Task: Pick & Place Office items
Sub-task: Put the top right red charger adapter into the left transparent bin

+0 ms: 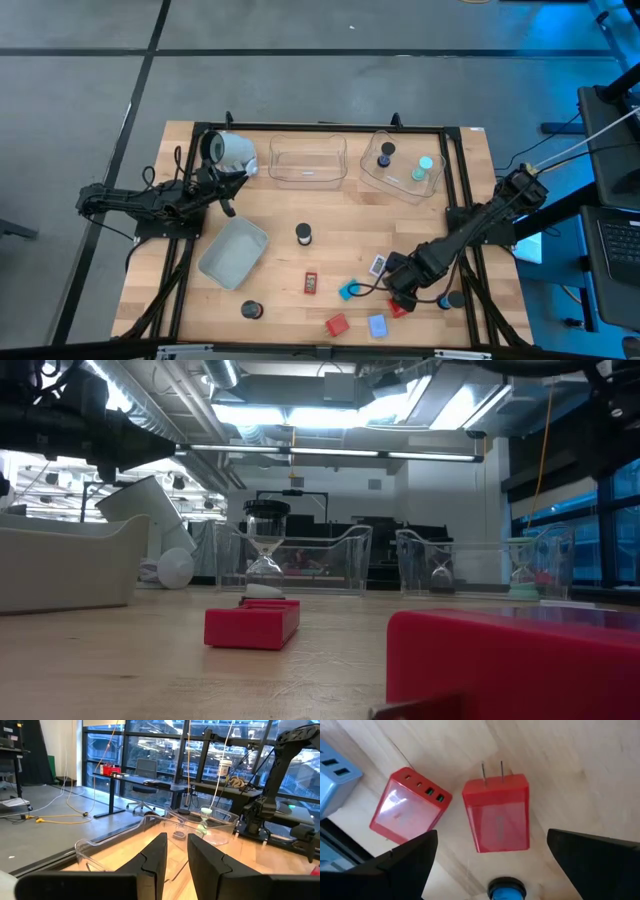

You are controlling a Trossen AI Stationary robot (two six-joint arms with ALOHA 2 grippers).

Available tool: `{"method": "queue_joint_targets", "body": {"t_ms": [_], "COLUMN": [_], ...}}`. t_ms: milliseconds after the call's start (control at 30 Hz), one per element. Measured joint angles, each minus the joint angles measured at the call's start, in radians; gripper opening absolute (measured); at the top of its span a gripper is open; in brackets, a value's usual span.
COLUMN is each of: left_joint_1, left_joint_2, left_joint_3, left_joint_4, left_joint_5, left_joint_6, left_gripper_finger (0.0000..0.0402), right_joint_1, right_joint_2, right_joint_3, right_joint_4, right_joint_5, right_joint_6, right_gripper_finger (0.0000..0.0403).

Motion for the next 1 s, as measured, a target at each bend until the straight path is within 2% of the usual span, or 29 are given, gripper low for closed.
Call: {"method": "queue_joint_targets", "body": {"t_ms": [267,867,1000], "left_joint_1": [0.000,0.000,0.000], "left_joint_2": [0.000,0.000,0.000], "left_joint_3": [0.000,0.000,0.000], "left_joint_4": [0.001,0.001,0.001], "left_joint_5": [0.000,-0.001,-0.001], "left_joint_6": [-0.002,-0.026,-0.026], "left_gripper_finger": [0.0073,0.0073,0.0073], "right_joint_1": [0.032,0.069,0.069], "right_joint_2": [0.000,0.000,0.000], "right_joint_3": [0.000,-0.062,-0.105], "right_joint_4": [-0.001,0.050,0.111], "right_joint_5": [0.161,0.149,0.148], "right_joint_6": [-0.091,0.024,0.023], "right_gripper_finger": [0.0380,0.0379,0.0367]}}
